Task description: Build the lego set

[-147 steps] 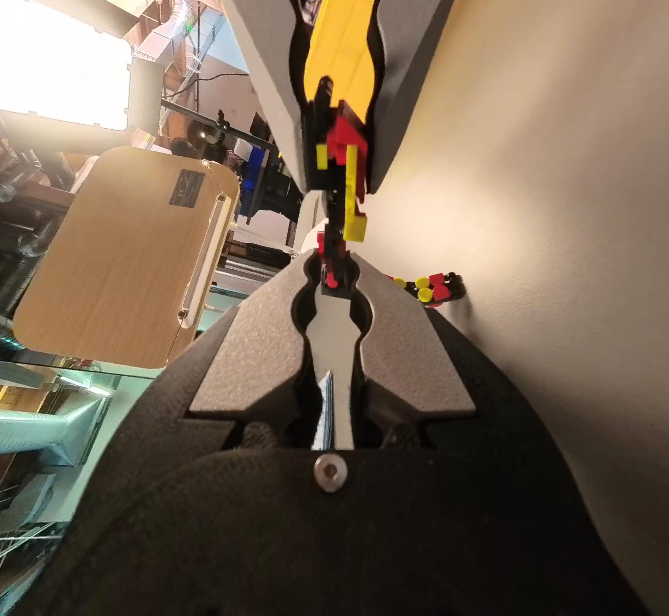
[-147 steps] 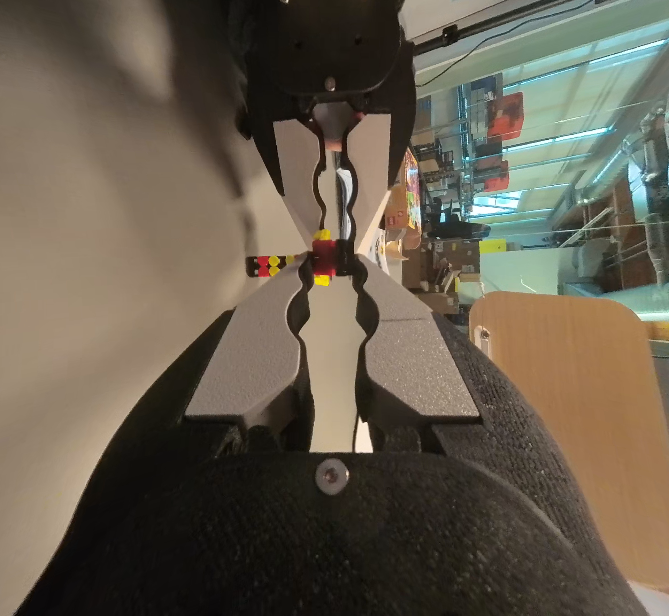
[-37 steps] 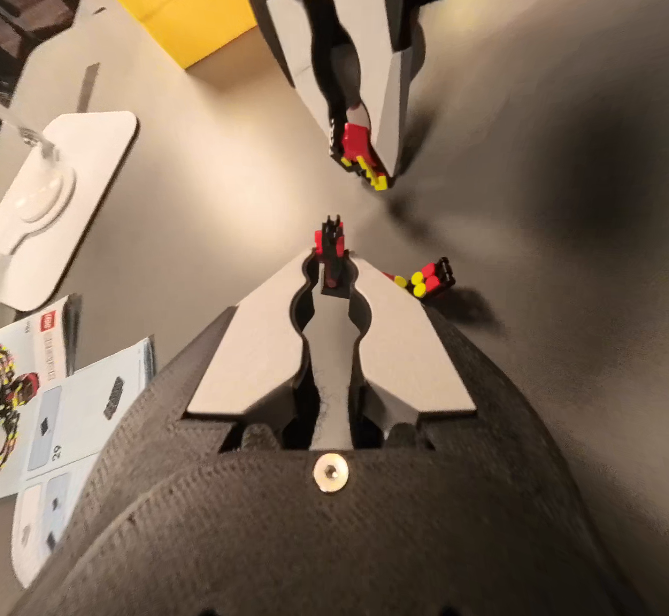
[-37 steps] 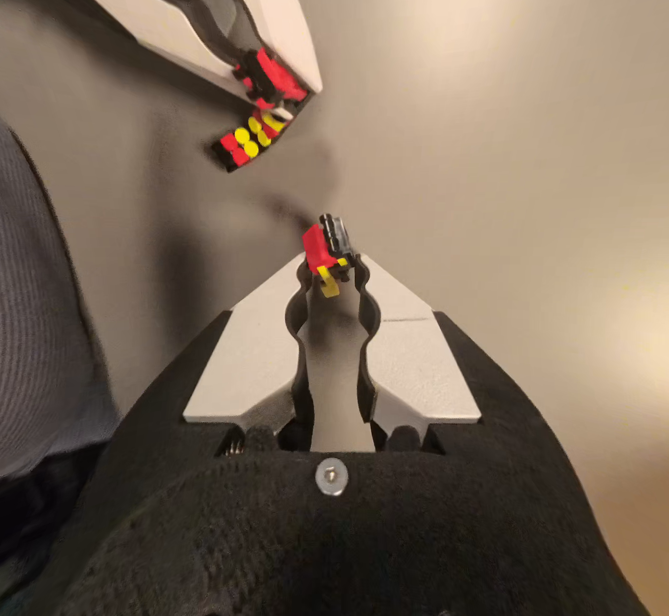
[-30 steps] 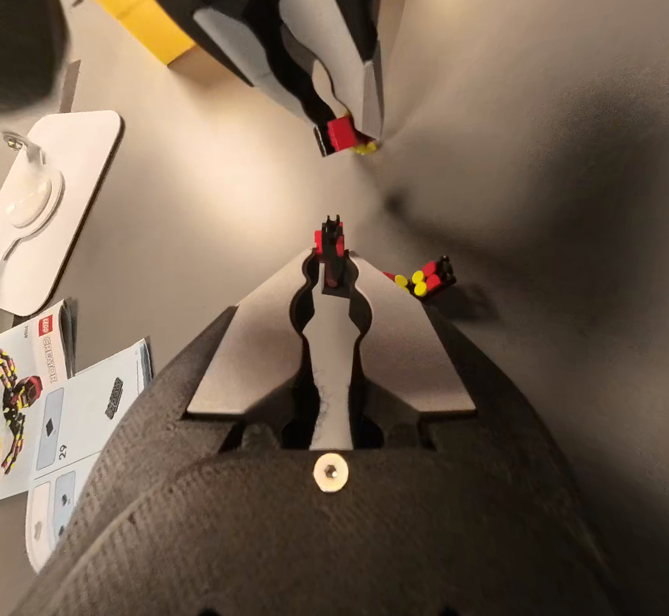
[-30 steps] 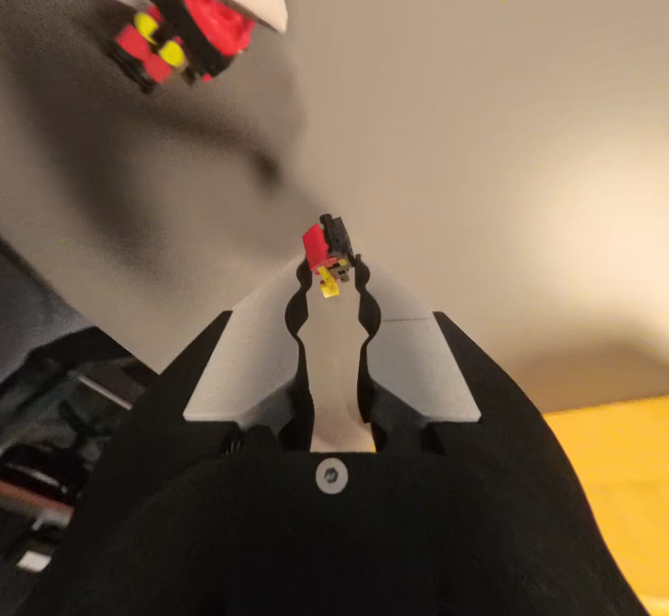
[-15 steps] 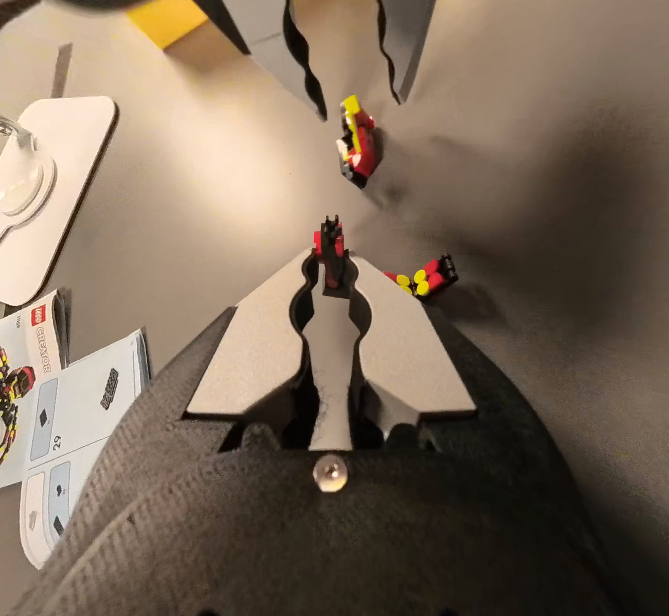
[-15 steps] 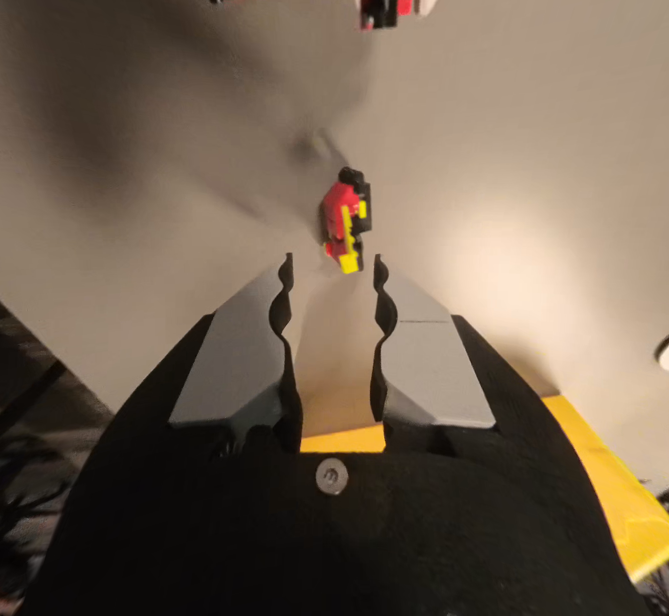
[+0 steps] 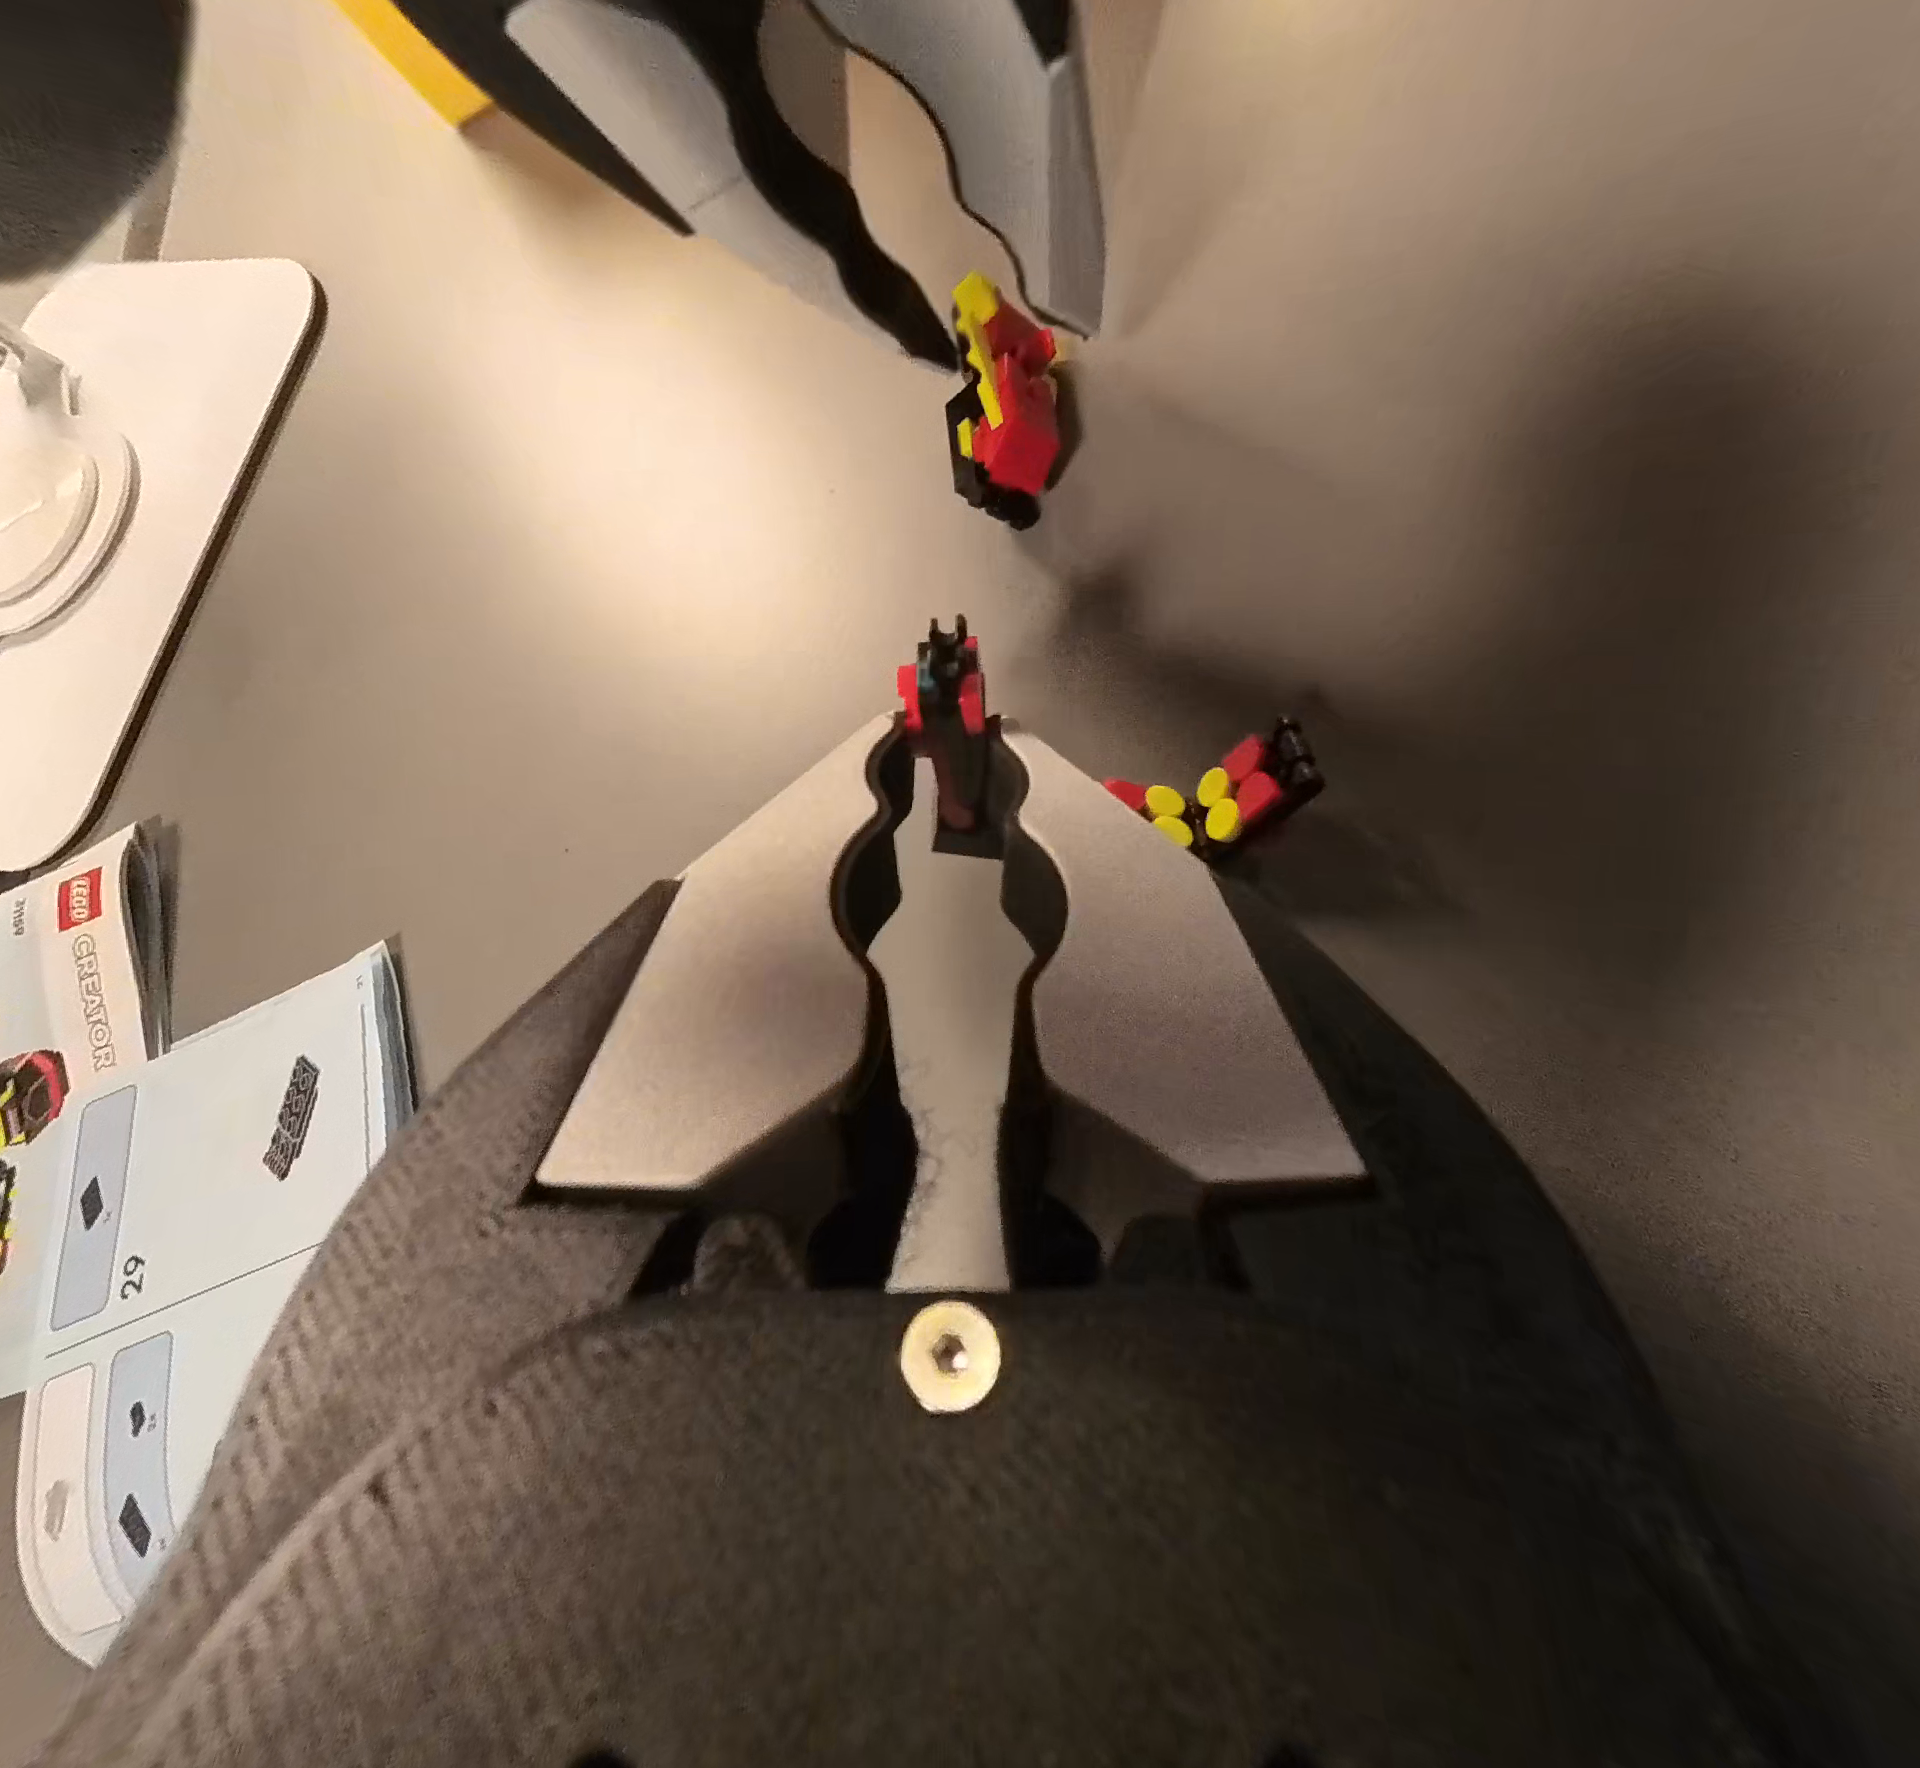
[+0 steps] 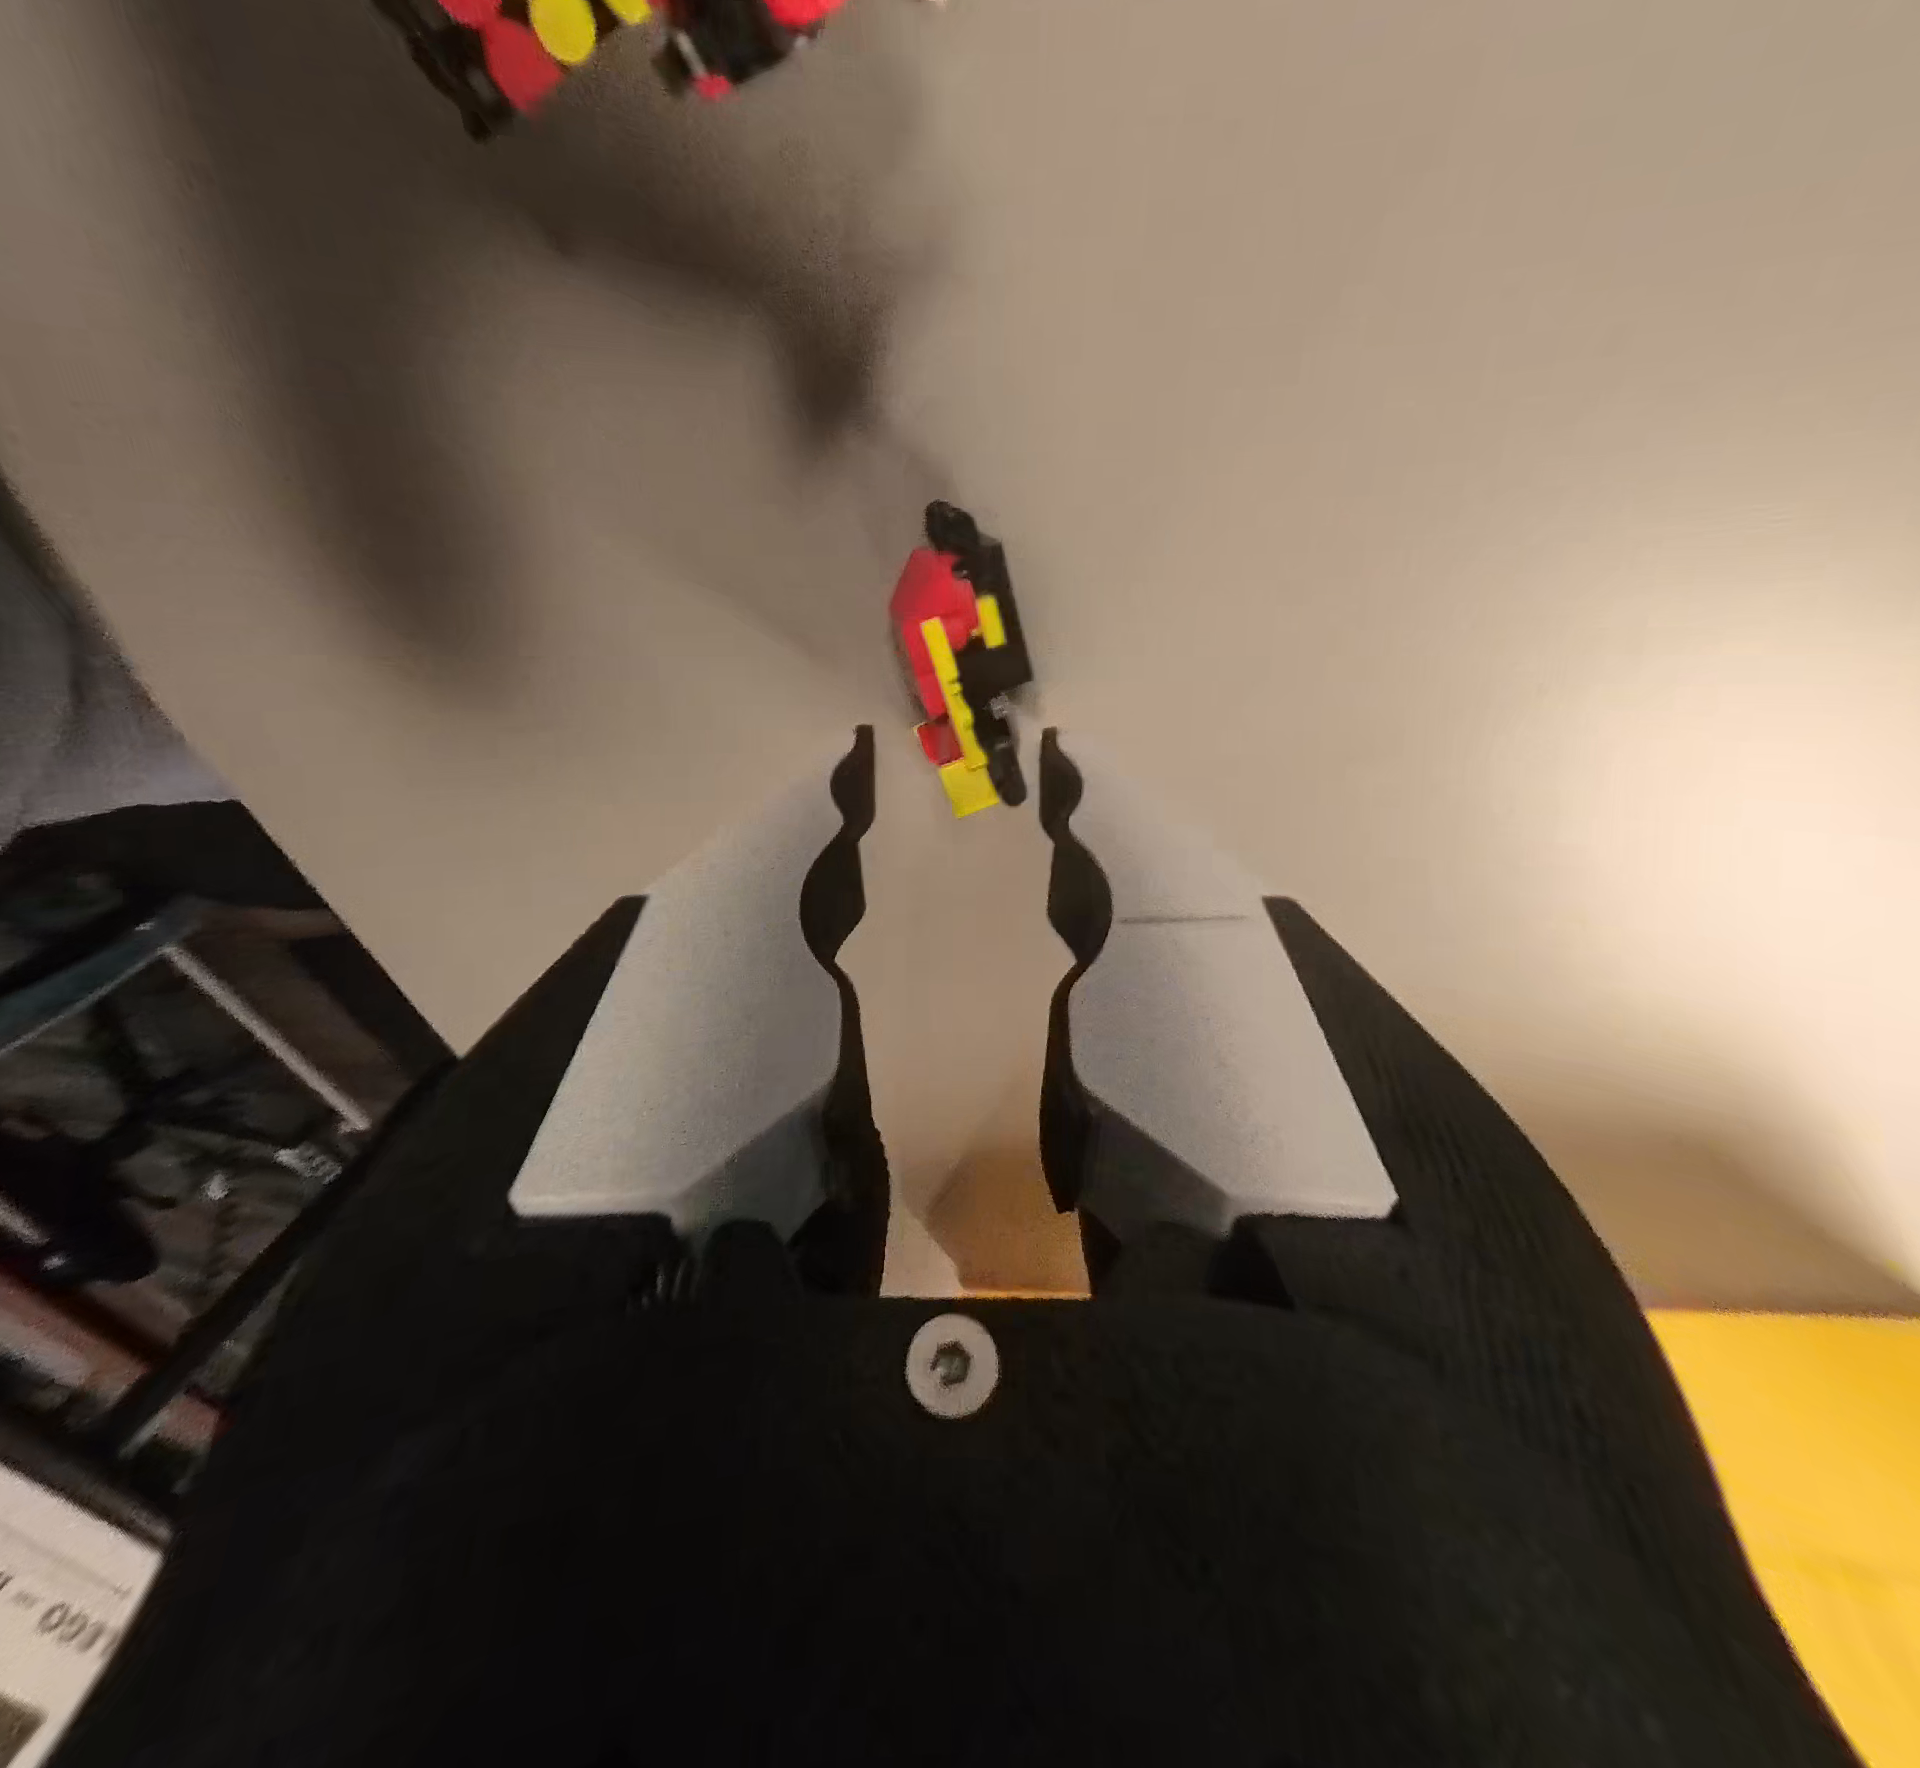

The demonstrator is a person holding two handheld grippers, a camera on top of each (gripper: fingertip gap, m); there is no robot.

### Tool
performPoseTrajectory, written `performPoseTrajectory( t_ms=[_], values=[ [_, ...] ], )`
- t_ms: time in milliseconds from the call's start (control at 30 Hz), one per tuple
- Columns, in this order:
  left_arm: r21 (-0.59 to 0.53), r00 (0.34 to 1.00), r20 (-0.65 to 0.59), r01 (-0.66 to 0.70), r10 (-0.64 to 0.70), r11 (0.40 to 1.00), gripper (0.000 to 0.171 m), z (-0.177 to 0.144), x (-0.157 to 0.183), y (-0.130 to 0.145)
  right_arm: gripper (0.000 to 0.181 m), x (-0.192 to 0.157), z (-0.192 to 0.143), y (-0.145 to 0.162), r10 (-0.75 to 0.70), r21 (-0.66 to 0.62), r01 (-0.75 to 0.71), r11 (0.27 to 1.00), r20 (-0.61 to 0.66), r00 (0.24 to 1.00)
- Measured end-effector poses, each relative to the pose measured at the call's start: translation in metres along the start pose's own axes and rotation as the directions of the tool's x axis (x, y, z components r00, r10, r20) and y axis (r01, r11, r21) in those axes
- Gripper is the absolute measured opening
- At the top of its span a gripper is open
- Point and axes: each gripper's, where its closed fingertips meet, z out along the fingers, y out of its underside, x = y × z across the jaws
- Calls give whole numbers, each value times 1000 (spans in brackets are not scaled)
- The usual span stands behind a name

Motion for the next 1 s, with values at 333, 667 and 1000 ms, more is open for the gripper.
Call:
performPoseTrajectory(
  t_ms=[333,667,1000],
  values=[
    [-3,1000,-7,4,-4,1000,12,0,0,1,23,4,6,-2,2,-60,-2,998,9,1000],
    [1,1000,-10,4,-4,1000,13,1,1,2,17,2,10,5,-194,-156,154,976,-290,937],
    [68,999,-47,24,-21,997,12,-2,3,-7,15,-10,-78,-58,151,720,231,655,-424,893]
  ],
)
